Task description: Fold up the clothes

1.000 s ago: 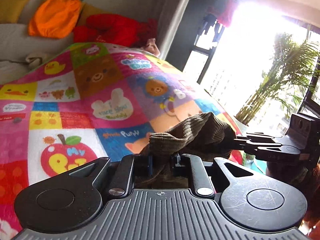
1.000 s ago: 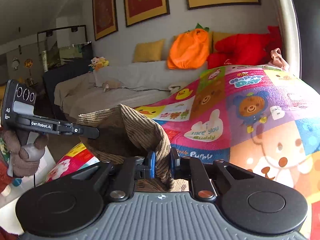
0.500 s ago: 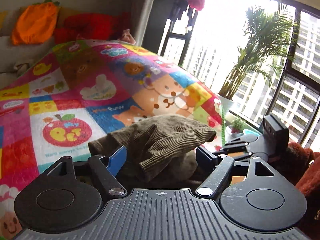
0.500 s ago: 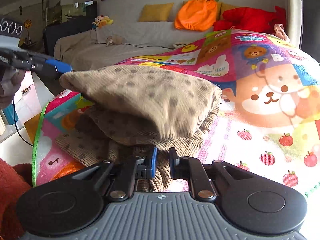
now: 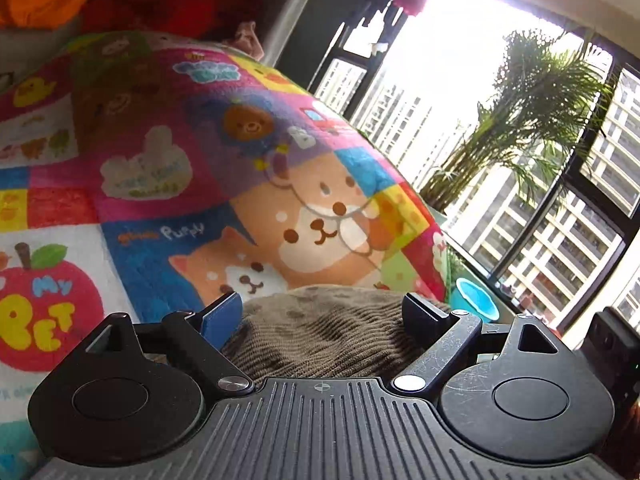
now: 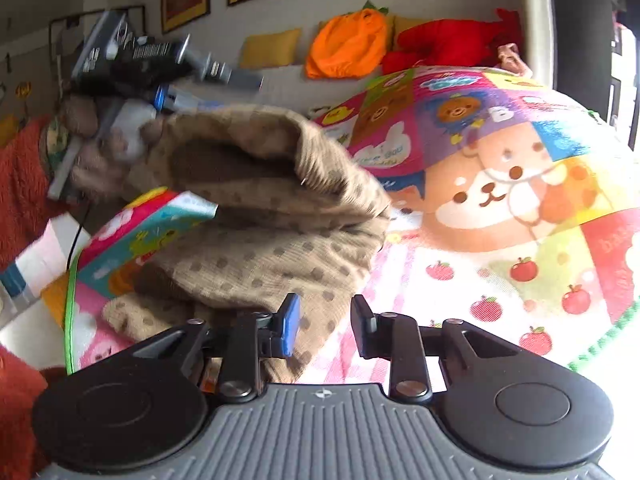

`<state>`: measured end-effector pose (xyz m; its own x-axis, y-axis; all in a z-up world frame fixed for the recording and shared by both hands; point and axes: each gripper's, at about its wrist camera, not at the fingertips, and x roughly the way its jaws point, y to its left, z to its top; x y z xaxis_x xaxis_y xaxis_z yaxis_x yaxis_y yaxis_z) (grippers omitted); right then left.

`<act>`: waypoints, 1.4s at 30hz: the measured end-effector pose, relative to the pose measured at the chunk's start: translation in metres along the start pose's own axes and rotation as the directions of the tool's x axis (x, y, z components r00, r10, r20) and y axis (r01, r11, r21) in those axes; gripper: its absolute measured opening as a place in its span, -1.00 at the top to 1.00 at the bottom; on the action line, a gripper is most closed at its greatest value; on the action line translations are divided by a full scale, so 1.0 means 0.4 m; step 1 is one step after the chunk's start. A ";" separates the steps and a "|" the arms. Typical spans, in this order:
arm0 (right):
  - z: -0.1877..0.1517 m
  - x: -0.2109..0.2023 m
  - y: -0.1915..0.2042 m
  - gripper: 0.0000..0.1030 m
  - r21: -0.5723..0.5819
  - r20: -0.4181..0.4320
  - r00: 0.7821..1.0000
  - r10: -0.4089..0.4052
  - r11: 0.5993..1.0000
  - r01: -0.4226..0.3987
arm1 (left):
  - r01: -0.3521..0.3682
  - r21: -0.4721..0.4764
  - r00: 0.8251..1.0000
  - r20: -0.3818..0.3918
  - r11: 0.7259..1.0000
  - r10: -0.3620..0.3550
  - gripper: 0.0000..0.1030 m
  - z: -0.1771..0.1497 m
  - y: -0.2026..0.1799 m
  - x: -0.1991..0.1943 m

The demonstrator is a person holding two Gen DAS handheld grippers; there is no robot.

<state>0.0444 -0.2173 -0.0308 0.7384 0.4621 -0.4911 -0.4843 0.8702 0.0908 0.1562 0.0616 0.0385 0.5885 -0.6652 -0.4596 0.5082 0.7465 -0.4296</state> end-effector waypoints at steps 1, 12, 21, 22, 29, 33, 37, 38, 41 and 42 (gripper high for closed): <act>0.020 -0.012 -0.014 0.27 0.033 0.033 0.999 0.002 0.999 -0.003 | -0.006 0.021 0.999 -0.033 1.000 0.007 -0.74 -0.035 -0.013 0.013; 0.118 0.199 0.037 -0.14 0.053 0.050 0.994 0.099 0.993 -0.101 | -0.042 0.169 0.988 -0.139 0.985 0.066 -0.76 -0.243 -0.131 -0.015; -0.041 0.200 0.067 -0.18 0.048 -0.002 1.000 0.021 0.999 -0.021 | -0.031 0.172 0.984 -0.166 0.985 0.060 -0.83 -0.256 -0.134 -0.029; -0.051 0.191 0.068 -0.18 0.056 -0.002 1.000 0.016 0.998 -0.016 | -0.037 0.194 0.984 -0.165 0.980 0.069 -0.83 -0.260 -0.142 -0.027; -0.070 0.180 0.068 -0.20 0.076 0.017 1.000 0.007 0.997 -0.008 | -0.046 0.225 0.981 -0.175 0.973 0.087 -0.84 -0.252 -0.166 -0.053; -0.072 0.179 0.065 -0.20 0.088 0.024 1.000 0.009 0.996 -0.011 | -0.018 0.277 0.989 -0.136 0.961 0.058 -0.84 -0.208 -0.188 -0.098; -0.074 0.177 0.069 -0.20 0.100 0.025 1.000 0.001 0.995 -0.003 | -0.021 0.300 1.000 -0.003 0.954 0.022 -0.91 -0.118 -0.193 -0.137; -0.075 0.175 0.072 -0.20 0.104 0.027 1.000 -0.004 0.995 0.001 | -0.049 0.306 0.999 0.032 0.951 0.042 -0.91 -0.095 -0.186 -0.129; -0.078 0.166 0.080 -0.20 0.115 0.027 0.999 -0.018 0.993 0.015 | -0.153 0.284 0.988 0.061 0.947 0.141 -0.92 -0.046 -0.130 -0.055; -0.074 0.155 0.078 -0.20 0.123 0.027 1.000 -0.015 0.992 0.012 | -0.187 0.264 0.982 0.038 0.946 0.183 -0.91 -0.038 -0.102 -0.019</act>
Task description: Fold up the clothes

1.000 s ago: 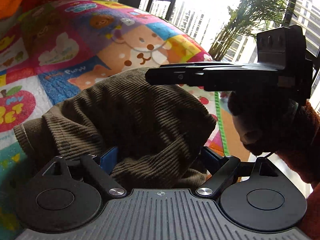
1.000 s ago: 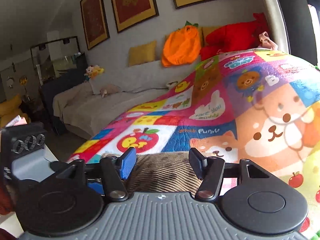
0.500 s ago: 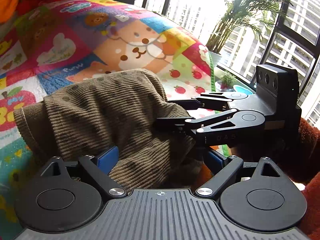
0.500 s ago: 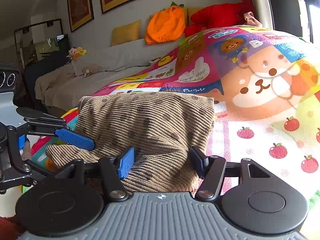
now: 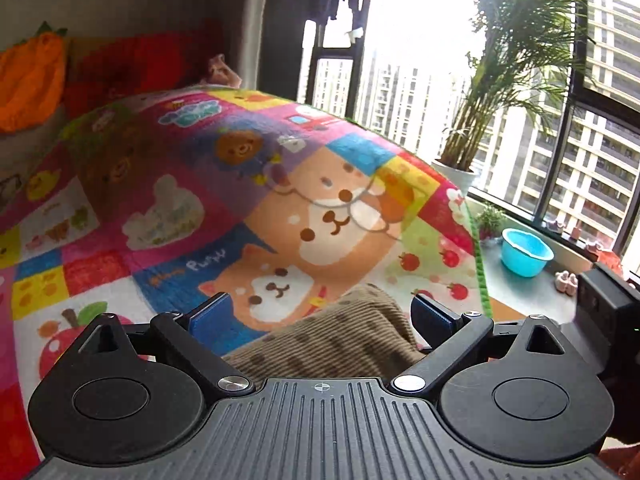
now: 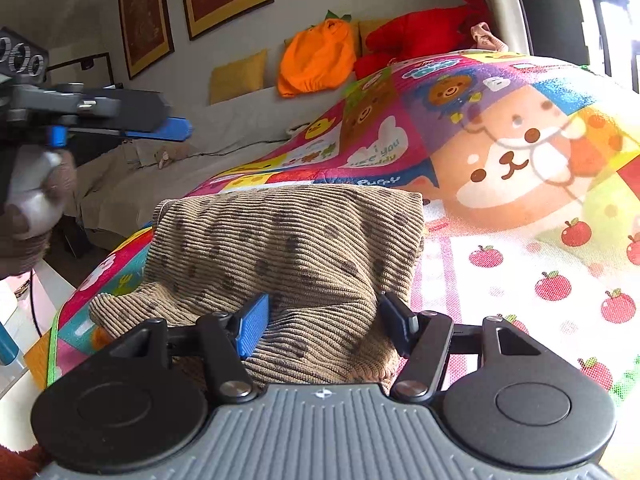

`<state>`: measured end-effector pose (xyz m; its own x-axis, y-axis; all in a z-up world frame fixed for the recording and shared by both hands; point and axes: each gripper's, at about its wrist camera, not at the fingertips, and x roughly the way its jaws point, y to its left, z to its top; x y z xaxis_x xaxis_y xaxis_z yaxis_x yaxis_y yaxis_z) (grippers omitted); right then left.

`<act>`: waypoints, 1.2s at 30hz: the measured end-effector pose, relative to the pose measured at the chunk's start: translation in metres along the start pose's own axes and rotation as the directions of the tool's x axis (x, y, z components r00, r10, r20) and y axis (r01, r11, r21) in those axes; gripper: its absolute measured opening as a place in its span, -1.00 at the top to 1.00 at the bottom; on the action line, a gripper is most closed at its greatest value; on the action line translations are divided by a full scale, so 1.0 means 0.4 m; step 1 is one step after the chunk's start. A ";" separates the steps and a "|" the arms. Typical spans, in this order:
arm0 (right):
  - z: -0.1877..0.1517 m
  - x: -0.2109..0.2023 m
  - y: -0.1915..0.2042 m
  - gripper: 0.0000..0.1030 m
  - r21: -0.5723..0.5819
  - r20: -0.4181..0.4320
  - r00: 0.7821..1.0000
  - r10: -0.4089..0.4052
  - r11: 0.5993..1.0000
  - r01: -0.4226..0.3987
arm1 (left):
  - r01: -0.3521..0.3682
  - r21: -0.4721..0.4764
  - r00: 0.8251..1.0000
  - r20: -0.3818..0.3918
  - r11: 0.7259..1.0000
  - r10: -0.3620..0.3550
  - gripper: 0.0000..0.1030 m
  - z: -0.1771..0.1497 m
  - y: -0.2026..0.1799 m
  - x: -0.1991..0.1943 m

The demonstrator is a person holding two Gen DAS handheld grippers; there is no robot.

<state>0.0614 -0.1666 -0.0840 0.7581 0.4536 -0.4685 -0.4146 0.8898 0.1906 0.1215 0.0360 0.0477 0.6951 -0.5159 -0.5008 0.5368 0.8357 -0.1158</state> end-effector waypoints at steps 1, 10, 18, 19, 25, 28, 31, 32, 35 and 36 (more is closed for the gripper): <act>0.006 -0.013 -0.003 -0.20 0.009 0.001 1.000 0.006 1.000 -0.006 | -0.015 -0.019 0.999 -0.046 1.000 0.014 -0.91 -0.008 0.022 0.039; 0.008 -0.054 -0.127 -0.09 0.320 -0.011 0.996 0.088 0.944 -0.080 | 0.050 -0.165 0.988 -0.135 0.985 -0.073 -0.16 -0.092 0.099 0.066; 0.077 -0.116 -0.038 0.47 0.179 0.021 0.981 0.191 0.965 -0.191 | 0.200 -0.052 0.964 -0.168 0.978 -0.206 0.07 -0.129 -0.026 -0.079; 0.078 -0.124 -0.031 0.49 0.159 0.005 0.982 0.188 0.969 -0.187 | 0.187 -0.018 0.964 -0.191 0.982 -0.187 0.06 -0.144 -0.047 -0.078; 0.016 -0.118 -0.058 0.51 0.191 -0.076 0.991 0.112 0.977 -0.095 | 0.140 0.033 0.974 -0.183 0.990 -0.131 -0.29 -0.153 -0.063 -0.098; 0.006 -0.136 -0.082 0.19 0.231 -0.043 0.994 0.098 0.969 -0.086 | 0.065 0.016 0.991 -0.116 0.998 -0.063 -0.76 -0.118 -0.036 -0.126; 0.031 -0.135 -0.094 0.04 0.250 0.012 0.995 0.104 0.963 -0.103 | -0.024 -0.089 0.996 -0.085 0.996 0.017 -0.83 -0.123 0.002 -0.136; 0.040 -0.134 -0.098 0.02 0.255 0.031 0.994 0.106 0.961 -0.111 | -0.054 -0.130 0.996 -0.078 0.990 0.044 -0.83 -0.127 0.016 -0.138; 0.068 -0.121 -0.106 -0.11 0.263 0.078 0.991 0.113 0.956 -0.130 | -0.078 -0.278 0.995 -0.080 0.957 0.058 -0.83 -0.158 0.059 -0.129; 0.078 -0.107 -0.106 -0.13 0.259 0.082 0.990 0.116 0.957 -0.133 | -0.083 -0.334 0.995 -0.084 0.939 0.058 -0.82 -0.170 0.072 -0.121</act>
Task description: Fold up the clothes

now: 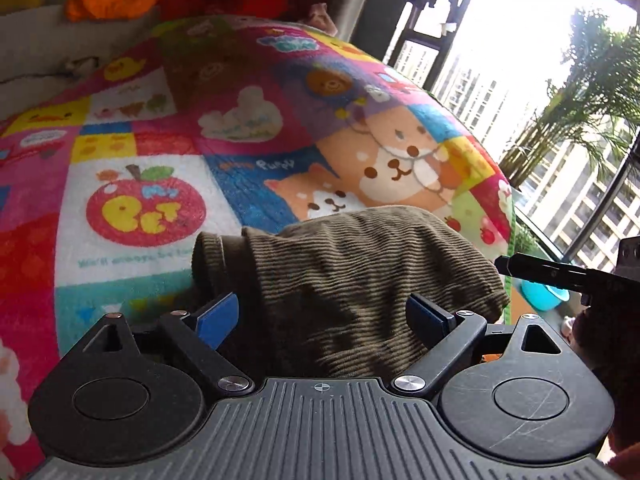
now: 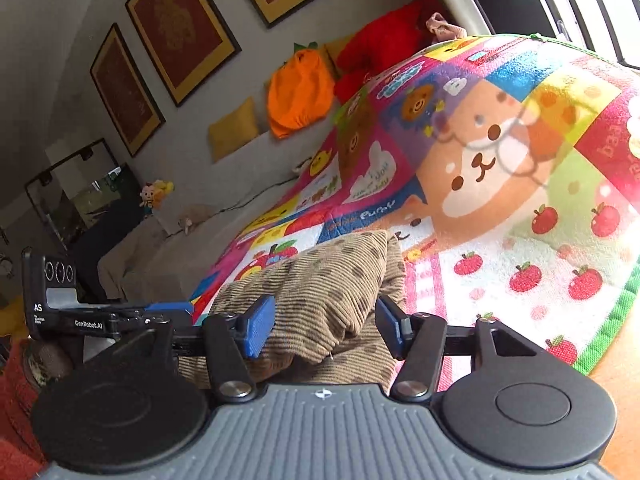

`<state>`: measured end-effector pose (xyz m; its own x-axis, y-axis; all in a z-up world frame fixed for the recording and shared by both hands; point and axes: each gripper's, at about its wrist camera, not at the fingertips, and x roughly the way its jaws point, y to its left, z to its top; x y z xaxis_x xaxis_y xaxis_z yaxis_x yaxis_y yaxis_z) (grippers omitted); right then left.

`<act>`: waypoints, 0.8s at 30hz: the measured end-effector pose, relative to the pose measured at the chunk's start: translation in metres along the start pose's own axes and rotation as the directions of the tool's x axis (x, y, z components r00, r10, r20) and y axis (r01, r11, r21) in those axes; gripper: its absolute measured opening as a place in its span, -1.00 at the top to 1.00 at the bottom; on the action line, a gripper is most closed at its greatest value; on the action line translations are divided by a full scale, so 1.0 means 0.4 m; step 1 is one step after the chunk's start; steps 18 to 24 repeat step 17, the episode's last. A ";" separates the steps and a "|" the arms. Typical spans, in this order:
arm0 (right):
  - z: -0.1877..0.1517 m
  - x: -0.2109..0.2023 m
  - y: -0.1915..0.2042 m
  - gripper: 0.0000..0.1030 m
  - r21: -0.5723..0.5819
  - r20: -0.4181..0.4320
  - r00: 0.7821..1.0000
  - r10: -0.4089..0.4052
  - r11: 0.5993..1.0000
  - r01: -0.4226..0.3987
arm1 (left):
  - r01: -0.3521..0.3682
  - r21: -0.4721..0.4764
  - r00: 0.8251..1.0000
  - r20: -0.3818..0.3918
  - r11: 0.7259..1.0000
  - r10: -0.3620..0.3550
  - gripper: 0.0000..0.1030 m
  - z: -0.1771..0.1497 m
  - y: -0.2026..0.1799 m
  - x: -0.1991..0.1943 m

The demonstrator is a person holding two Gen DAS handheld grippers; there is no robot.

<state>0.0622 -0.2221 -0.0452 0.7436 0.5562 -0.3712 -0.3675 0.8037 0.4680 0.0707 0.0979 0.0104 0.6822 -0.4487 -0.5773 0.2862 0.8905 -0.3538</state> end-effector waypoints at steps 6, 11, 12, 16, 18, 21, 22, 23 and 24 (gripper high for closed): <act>0.014 0.127 -0.008 -0.18 0.003 -0.062 0.998 -0.013 1.000 0.013 | 0.039 -0.112 0.999 -0.031 0.993 -0.043 -0.30 -0.051 0.014 0.066; -0.003 0.161 0.002 0.20 -0.025 -0.092 0.996 -0.020 1.000 0.018 | 0.086 -0.095 0.996 -0.011 0.992 -0.088 0.41 -0.055 -0.004 0.055; -0.001 0.154 0.010 0.27 -0.034 -0.089 0.996 -0.015 0.999 0.012 | 0.106 -0.089 0.994 -0.001 0.990 -0.107 0.51 -0.050 -0.008 0.042; 0.045 0.093 0.052 0.56 -0.053 -0.042 0.998 0.054 0.997 -0.056 | 0.198 -0.068 0.979 0.066 0.978 -0.194 0.54 -0.028 -0.033 -0.042; 0.055 0.072 0.061 0.56 -0.052 -0.028 0.996 0.082 0.995 -0.084 | 0.224 -0.059 0.973 0.075 0.973 -0.220 0.54 -0.028 -0.043 -0.066; 0.055 0.072 0.061 0.56 -0.052 -0.028 0.996 0.082 0.995 -0.084 | 0.224 -0.059 0.973 0.075 0.973 -0.220 0.54 -0.028 -0.043 -0.066; 0.055 0.072 0.061 0.56 -0.052 -0.028 0.996 0.082 0.995 -0.084 | 0.224 -0.059 0.973 0.075 0.973 -0.220 0.54 -0.028 -0.043 -0.066; 0.055 0.072 0.061 0.56 -0.052 -0.028 0.996 0.082 0.995 -0.084 | 0.224 -0.059 0.973 0.075 0.973 -0.220 0.54 -0.028 -0.043 -0.066; 0.055 0.072 0.061 0.56 -0.052 -0.028 0.996 0.082 0.995 -0.084 | 0.224 -0.059 0.973 0.075 0.973 -0.220 0.54 -0.028 -0.043 -0.066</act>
